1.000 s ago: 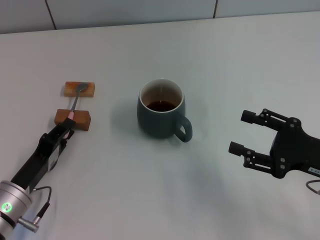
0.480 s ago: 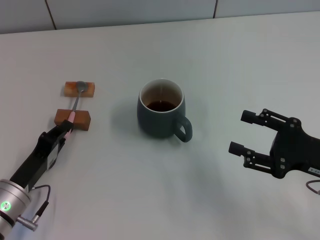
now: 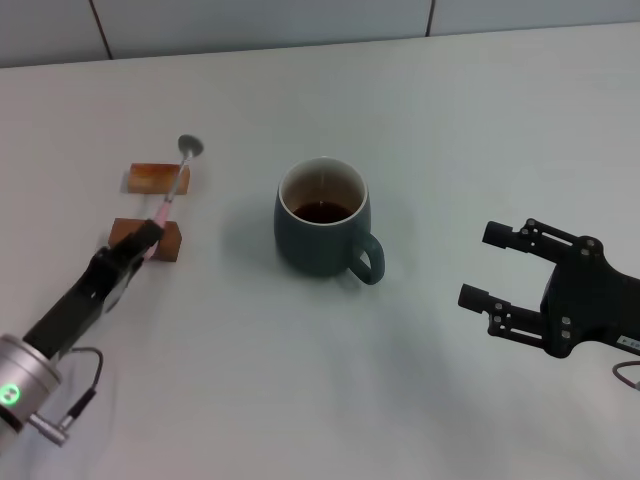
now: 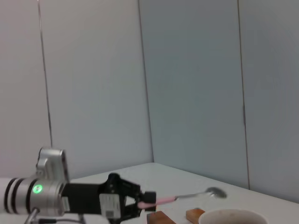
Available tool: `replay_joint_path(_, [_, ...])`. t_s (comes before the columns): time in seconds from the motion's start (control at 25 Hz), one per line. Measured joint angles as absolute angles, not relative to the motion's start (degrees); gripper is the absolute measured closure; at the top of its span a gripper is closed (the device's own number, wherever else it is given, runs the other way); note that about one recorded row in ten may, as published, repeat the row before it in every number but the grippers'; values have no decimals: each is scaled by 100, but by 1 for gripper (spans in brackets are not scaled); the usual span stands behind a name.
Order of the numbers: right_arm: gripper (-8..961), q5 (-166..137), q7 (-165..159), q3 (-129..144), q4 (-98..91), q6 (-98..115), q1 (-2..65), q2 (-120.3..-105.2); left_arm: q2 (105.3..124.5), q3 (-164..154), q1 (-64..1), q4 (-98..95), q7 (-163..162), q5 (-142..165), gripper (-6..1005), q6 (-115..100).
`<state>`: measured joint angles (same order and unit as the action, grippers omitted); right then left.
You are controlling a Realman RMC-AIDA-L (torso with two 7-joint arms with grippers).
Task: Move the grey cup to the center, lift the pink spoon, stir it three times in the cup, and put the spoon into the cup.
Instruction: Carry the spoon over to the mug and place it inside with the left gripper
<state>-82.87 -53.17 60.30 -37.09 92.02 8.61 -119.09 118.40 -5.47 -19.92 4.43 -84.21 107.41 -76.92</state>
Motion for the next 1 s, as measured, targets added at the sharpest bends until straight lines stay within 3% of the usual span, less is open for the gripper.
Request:
replay_joint_path(0.52, [198, -8287, -5352, 6018, -3709, 9176, 889, -11909, 11790, -1275, -2844, -2458, -9160, 11302, 867, -9240])
replay_joint_path(1.0, [198, -8284, -5367, 5969, -3709, 9161, 926, -11909, 11782, -3178, -3072, -5620, -10151, 11313, 867, -9414])
